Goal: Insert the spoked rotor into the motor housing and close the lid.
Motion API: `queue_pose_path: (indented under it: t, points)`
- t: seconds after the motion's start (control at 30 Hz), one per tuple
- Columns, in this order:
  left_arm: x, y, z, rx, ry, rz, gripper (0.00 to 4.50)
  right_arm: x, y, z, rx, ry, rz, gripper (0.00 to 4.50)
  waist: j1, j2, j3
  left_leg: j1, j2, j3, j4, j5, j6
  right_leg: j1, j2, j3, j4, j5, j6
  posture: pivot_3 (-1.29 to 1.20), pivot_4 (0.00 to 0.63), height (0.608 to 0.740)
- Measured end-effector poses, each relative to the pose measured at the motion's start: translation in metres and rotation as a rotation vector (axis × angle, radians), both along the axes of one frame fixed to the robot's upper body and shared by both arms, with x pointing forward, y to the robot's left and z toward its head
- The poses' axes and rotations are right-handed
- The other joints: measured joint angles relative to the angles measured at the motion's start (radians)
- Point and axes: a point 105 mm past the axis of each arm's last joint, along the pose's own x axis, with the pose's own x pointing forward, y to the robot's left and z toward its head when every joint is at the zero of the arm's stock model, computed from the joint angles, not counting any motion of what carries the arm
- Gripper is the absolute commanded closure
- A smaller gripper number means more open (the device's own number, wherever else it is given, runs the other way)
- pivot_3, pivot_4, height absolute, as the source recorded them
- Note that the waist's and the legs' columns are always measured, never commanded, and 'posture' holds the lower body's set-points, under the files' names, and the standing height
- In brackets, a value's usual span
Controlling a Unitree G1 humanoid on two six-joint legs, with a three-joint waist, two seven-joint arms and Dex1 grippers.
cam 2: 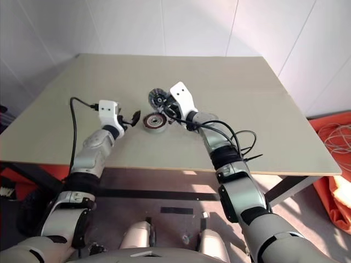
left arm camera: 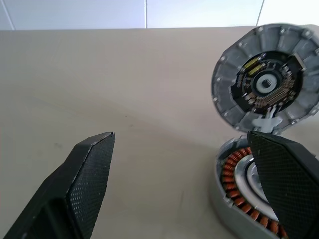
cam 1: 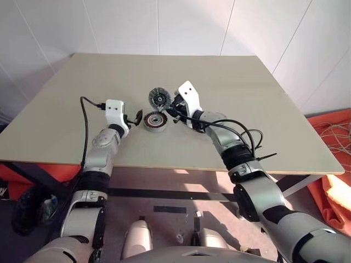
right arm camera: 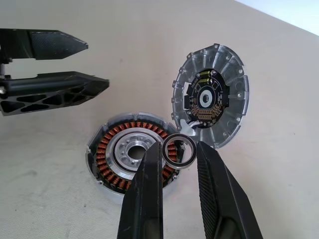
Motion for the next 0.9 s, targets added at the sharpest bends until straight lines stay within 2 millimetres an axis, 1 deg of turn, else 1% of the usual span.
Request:
queue_pose_path:
  t: [0.03,0.1,0.17,0.23,0.6,0.9]
  points:
    - [0.002,-0.004,0.002,-0.003,0.001,-0.010,0.00,0.000,-0.001,0.002,-0.001,-0.005,-0.005,3.85,-0.002,0.000,0.000,0.000,0.000,0.000,0.000,0.000,0.000,0.000,0.000,0.000,0.000,0.000,0.000,0.00,0.000,0.740]
    - [0.005,-0.010,0.001,-0.009,0.021,-0.023,0.00,0.001,-0.005,0.003,-0.002,-0.007,-0.019,3.85,-0.003,0.000,0.000,0.000,0.000,0.000,0.000,0.000,0.000,0.000,0.000,0.000,0.000,0.000,0.000,0.00,0.000,0.740]
    - [0.005,-0.010,-0.007,-0.006,0.057,-0.026,0.37,0.002,-0.007,0.003,-0.002,-0.005,-0.026,3.85,-0.003,0.000,0.000,0.000,0.000,0.000,-0.001,0.000,0.000,-0.001,0.000,0.000,0.000,0.000,0.000,0.00,0.000,0.740]
    - [0.004,-0.011,-0.015,0.000,0.093,-0.027,0.37,0.002,-0.009,0.003,-0.003,-0.003,-0.033,3.85,0.000,0.000,0.000,-0.002,0.000,0.000,0.000,0.000,0.000,-0.002,0.000,0.000,0.000,0.000,0.000,0.00,0.000,0.740]
    - [-0.001,-0.016,-0.037,0.013,0.241,-0.050,0.37,0.002,-0.011,0.003,-0.001,-0.006,-0.048,3.85,0.001,0.000,0.000,-0.003,0.000,0.000,0.001,0.000,0.000,-0.002,0.000,-0.001,0.000,0.000,0.000,0.00,0.000,0.740]
    - [-0.001,-0.025,-0.037,0.055,0.338,-0.055,0.37,0.002,-0.012,0.003,0.001,-0.005,-0.050,3.85,0.002,0.000,0.000,-0.001,0.000,0.000,0.001,0.000,0.000,0.000,0.000,-0.001,0.000,0.000,0.000,0.00,0.000,0.740]
